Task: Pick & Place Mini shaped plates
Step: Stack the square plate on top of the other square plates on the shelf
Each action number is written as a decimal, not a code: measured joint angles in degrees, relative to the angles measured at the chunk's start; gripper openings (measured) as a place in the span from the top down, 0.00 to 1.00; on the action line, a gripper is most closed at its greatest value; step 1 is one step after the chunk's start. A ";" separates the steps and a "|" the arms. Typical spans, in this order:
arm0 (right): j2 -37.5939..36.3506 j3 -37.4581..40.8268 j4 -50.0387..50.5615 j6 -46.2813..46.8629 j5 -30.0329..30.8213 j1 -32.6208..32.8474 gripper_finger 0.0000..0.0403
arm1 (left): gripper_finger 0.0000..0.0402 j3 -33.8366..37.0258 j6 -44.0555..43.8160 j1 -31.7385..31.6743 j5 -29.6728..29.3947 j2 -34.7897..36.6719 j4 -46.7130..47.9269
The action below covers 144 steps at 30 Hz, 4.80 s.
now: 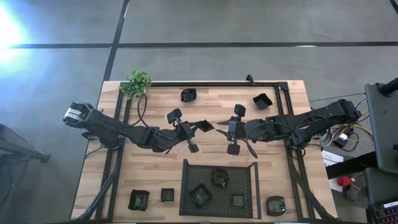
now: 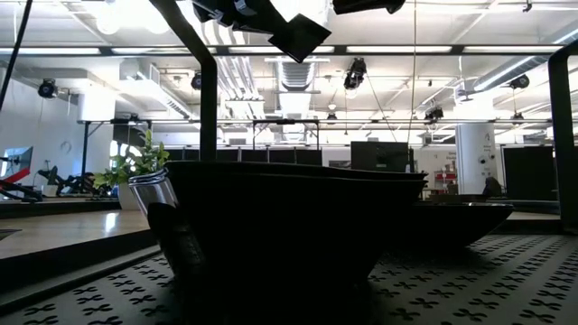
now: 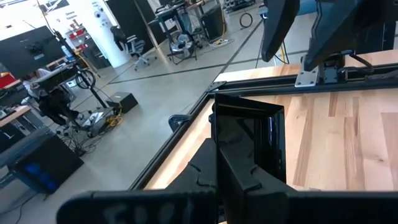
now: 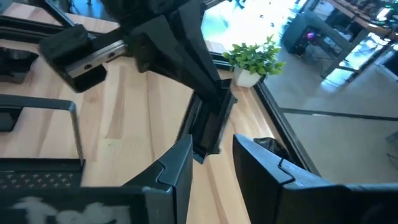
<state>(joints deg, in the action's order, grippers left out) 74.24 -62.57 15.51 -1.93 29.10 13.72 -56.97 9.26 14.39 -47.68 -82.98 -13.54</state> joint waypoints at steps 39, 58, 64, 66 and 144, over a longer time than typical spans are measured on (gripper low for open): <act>4.63 -0.04 -5.23 -1.67 -0.11 -0.44 0.74 | 1.00 0.02 0.02 0.85 0.22 0.02 0.22; 5.13 0.02 -5.03 -1.43 2.76 -0.50 0.94 | 1.00 0.02 1.13 1.53 5.60 0.07 -4.00; 5.27 0.02 -5.03 -1.06 2.82 -0.55 0.96 | 1.00 0.02 0.98 1.53 5.64 0.07 -3.91; 5.27 0.02 -5.01 -1.04 2.82 -0.55 0.97 | 1.00 0.02 0.98 1.53 5.62 0.07 -3.88; 11.11 -2.54 21.71 39.51 -33.72 17.23 0.97 | 0.82 -0.11 0.83 4.63 5.83 8.16 12.45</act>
<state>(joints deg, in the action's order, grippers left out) 85.34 -65.10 37.21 37.58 -4.62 30.95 -57.08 10.09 19.03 -41.86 -74.82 -1.09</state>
